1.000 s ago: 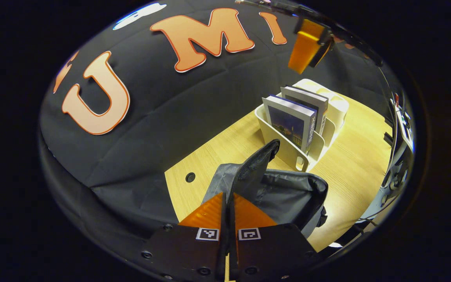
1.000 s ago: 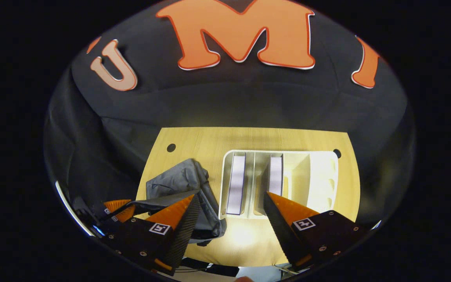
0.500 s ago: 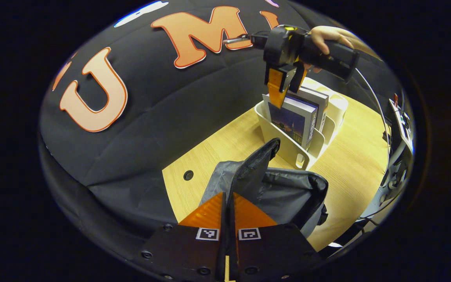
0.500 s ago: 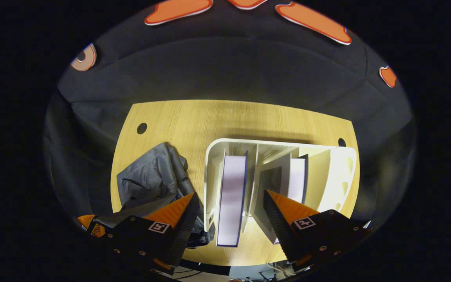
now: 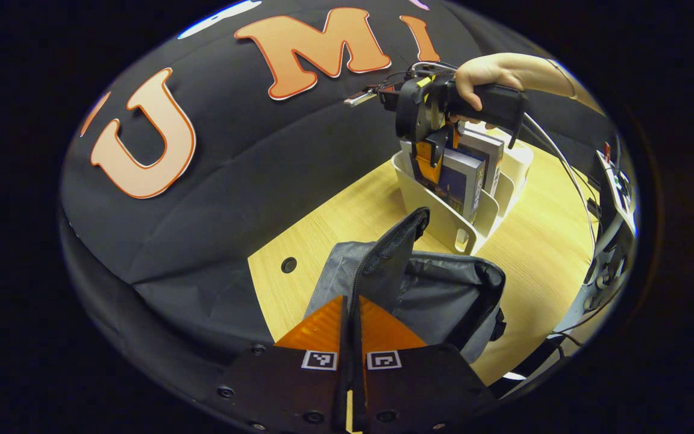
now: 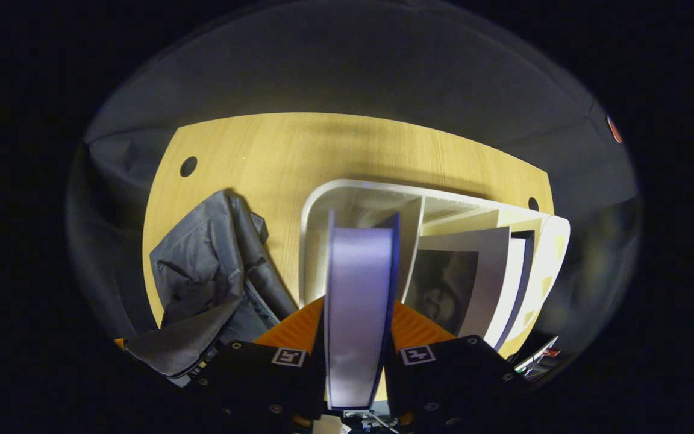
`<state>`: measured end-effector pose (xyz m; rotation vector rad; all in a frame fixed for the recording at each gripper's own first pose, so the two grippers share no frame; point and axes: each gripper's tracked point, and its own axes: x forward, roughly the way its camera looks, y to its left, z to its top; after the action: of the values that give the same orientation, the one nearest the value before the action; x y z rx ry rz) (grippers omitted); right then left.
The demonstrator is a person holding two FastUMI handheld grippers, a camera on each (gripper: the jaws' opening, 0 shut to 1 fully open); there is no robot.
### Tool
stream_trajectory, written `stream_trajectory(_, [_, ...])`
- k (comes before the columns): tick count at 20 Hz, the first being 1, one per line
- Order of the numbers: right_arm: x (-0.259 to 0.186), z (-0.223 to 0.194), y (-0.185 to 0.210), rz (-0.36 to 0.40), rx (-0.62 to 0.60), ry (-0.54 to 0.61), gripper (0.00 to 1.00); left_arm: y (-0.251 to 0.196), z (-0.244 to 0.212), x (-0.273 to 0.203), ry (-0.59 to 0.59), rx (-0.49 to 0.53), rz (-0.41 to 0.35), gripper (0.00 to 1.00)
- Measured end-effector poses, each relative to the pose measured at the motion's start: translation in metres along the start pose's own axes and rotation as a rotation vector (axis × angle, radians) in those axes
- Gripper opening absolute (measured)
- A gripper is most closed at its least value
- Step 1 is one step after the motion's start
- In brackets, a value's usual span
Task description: Open the schoolbag, grab two books from the bookshelf and put them into the schoolbag.
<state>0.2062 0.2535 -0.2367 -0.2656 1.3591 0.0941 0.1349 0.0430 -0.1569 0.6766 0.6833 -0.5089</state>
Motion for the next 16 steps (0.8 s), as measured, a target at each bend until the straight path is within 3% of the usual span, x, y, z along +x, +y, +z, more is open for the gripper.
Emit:
stream_trajectory(1, [-0.001, 0.001, 0.000, 0.002, 0.010, -0.003, 0.41, 0.000, 0.000, 0.001, -0.001, -0.002, -0.001, 0.04])
stream_trajectory(8, [-0.023, 0.003, -0.003, 0.007, 0.107, -0.035, 0.36, -0.004, -0.005, 0.005, -0.001, 0.002, -0.012, 0.04])
stream_trajectory(16, [-0.137, 0.001, -0.011, 0.027, 0.182, -0.174, 0.36, -0.004, -0.008, 0.008, -0.022, 0.000, -0.036, 0.04])
